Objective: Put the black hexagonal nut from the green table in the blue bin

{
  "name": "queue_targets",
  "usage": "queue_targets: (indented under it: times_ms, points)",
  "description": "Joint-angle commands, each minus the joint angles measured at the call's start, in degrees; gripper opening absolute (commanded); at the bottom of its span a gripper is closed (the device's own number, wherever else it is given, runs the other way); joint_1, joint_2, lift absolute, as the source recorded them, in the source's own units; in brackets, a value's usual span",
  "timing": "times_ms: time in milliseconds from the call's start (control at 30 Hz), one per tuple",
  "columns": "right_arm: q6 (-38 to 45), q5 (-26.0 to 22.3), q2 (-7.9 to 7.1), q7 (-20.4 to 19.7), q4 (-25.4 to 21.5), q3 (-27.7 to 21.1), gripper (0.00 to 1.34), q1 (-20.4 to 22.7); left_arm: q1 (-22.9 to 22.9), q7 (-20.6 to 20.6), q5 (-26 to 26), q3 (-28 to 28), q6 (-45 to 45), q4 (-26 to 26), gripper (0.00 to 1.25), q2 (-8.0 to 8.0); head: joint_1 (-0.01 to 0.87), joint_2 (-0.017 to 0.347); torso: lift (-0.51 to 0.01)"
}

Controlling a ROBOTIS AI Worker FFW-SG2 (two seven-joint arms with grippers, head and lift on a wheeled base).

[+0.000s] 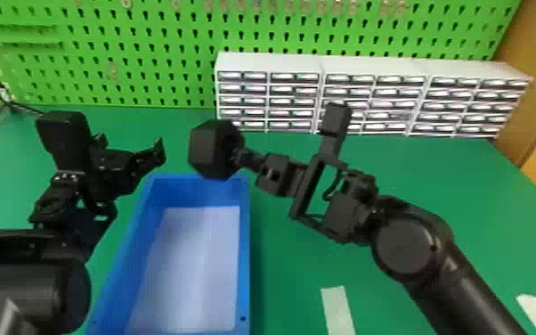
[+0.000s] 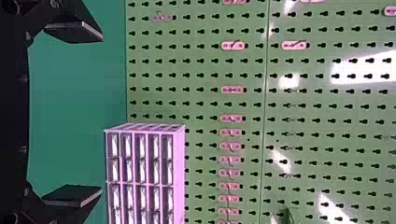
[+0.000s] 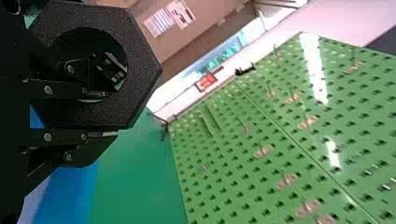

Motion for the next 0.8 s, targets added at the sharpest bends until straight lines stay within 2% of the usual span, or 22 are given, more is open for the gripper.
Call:
queue_targets:
  times_ms: [0, 400, 767]
  points:
    - [0.2, -1.8, -0.98, -0.2, 0.1, 4.0, 0.21, -0.6, 0.0, 0.1, 0.0, 0.2, 0.0, 0.0, 1.12, 0.0, 0.692, 0.008, -0.097]
    - [0.2, -4.0, -1.77, -0.5, 0.0, 9.7, 0.21, -1.4, -0.1, 0.1, 0.0, 0.4, 0.0, 0.0, 1.12, 0.0, 0.692, 0.008, -0.097]
    - [2.3, -4.0, -2.12, -1.6, 0.0, 10.6, 0.27, -2.2, -0.1, 0.5, -0.3, 0.7, 0.0, 0.0, 1.12, 0.0, 0.692, 0.008, -0.097]
